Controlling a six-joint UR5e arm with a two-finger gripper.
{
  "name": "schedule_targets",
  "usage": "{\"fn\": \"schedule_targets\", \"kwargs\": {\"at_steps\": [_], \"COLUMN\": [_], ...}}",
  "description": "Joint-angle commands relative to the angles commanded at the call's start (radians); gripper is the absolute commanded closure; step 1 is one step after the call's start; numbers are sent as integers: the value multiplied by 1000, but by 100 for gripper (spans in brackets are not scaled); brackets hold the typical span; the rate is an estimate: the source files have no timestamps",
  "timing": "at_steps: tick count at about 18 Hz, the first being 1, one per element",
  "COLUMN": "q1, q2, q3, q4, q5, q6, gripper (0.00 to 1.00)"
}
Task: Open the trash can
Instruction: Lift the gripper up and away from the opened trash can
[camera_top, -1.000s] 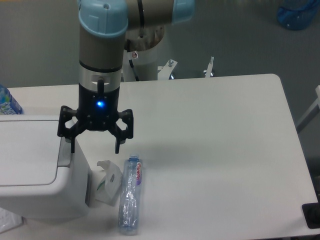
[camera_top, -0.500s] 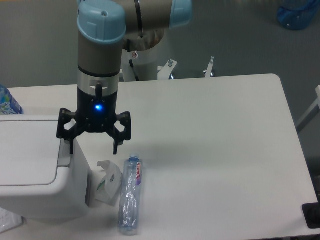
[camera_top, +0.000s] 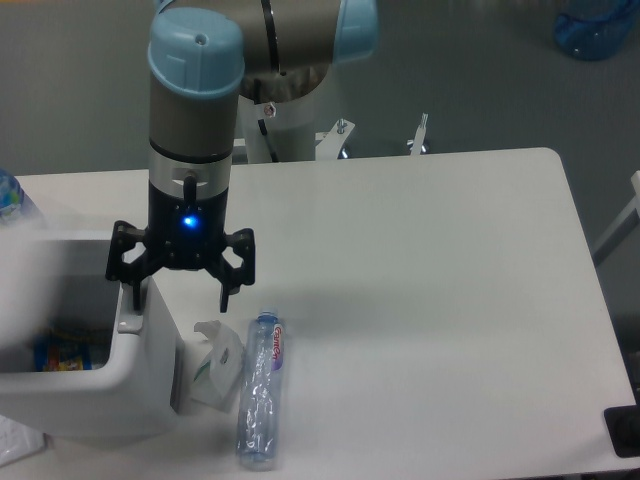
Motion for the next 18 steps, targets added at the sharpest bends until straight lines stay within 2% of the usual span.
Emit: {"fn": "schedule_targets", "kwargs": {"at_steps": [6,11,13,15,18], "q1": [15,135,162,175,219], "q2": [6,12,12,11,8], "q3": [57,129,137,109,86], "q4": [0,5,0,-12,-14], "q5": [2,9,96,274,328], "q6": [12,20,81,235,337], "gripper": [0,0,0,0,0]}}
